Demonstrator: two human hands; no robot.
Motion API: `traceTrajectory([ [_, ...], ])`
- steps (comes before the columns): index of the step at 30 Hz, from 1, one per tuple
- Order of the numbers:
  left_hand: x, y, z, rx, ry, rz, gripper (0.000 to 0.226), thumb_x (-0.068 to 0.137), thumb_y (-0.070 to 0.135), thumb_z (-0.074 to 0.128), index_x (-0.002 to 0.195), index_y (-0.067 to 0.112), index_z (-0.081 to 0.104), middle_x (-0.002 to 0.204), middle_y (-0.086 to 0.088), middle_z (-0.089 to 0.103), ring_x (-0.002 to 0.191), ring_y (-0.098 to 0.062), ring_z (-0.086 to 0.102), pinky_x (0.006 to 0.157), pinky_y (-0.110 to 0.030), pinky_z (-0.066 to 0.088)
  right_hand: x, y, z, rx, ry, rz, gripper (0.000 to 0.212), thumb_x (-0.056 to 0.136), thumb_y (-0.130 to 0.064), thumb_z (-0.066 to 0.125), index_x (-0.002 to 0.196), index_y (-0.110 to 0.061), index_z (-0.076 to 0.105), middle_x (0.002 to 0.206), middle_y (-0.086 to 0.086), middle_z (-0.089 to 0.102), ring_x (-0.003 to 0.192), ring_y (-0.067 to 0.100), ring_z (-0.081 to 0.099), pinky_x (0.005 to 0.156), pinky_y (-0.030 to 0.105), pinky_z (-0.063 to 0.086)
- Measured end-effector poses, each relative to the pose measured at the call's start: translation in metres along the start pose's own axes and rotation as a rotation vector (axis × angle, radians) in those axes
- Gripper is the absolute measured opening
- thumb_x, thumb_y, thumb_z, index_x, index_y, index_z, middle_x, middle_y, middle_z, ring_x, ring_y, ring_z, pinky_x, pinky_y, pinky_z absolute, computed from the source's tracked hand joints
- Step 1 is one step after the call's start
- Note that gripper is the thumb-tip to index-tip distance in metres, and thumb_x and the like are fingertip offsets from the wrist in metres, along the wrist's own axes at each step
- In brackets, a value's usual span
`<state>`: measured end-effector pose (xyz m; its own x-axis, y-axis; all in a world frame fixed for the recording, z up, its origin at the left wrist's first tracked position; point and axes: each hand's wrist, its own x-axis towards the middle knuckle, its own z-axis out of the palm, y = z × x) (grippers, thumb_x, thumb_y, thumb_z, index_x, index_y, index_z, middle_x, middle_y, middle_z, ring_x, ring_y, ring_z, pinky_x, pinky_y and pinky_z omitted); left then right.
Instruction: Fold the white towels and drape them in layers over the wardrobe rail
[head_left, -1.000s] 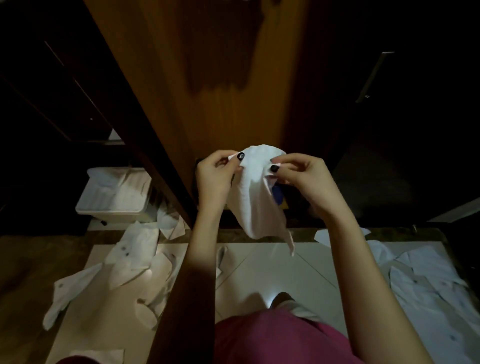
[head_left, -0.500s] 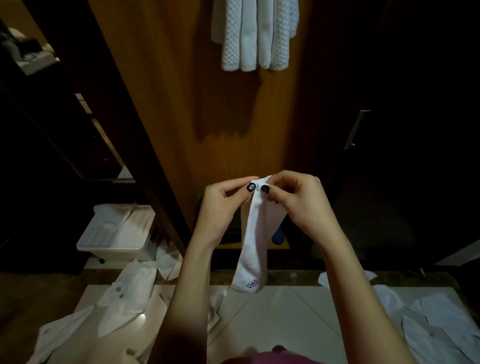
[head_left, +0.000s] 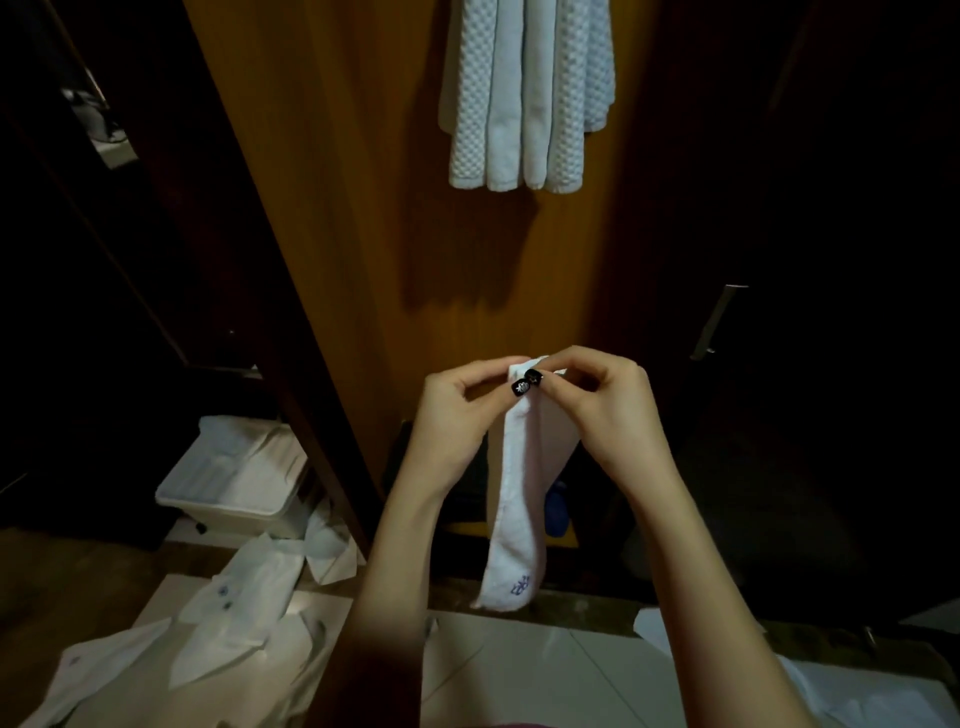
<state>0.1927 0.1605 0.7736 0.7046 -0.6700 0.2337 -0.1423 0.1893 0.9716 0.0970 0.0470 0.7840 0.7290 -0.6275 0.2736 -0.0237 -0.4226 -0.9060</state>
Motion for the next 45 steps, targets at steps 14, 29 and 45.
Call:
traceTrajectory([
  [14, 0.034, -0.033, 0.041, 0.105, 0.319, 0.018, 0.018, 0.097, 0.008, 0.055, 0.098, 0.022, 0.067, 0.096, 0.011, 0.069, 0.093, -0.003, 0.064, 0.08, -0.017, 0.048, 0.022, 0.057, -0.087, -0.244, -0.129, 0.095, 0.023, 0.087, -0.029, 0.068, 0.079, -0.008, 0.061, 0.086, 0.011, 0.065, 0.083, 0.027, 0.061, 0.076, 0.046, 0.049],
  [29, 0.047, -0.043, 0.057, 0.036, 0.341, 0.069, 0.019, 0.098, 0.008, 0.05, 0.107, 0.02, 0.062, 0.104, 0.002, 0.065, 0.095, -0.005, 0.062, 0.079, -0.016, 0.048, 0.036, 0.051, -0.104, 0.184, -0.05, 0.133, 0.015, 0.086, -0.012, 0.07, 0.083, 0.0, 0.062, 0.094, 0.01, 0.07, 0.09, 0.018, 0.065, 0.078, 0.034, 0.053],
  [45, 0.044, -0.025, 0.076, -0.191, 0.249, 0.001, 0.02, 0.095, 0.018, 0.058, 0.102, 0.029, 0.072, 0.093, -0.001, 0.072, 0.089, -0.012, 0.065, 0.077, -0.026, 0.051, 0.022, 0.043, -0.1, 0.704, -0.255, 0.127, 0.014, 0.08, -0.01, 0.058, 0.074, -0.008, 0.045, 0.064, -0.004, 0.056, 0.057, 0.006, 0.055, 0.052, 0.018, 0.045],
])
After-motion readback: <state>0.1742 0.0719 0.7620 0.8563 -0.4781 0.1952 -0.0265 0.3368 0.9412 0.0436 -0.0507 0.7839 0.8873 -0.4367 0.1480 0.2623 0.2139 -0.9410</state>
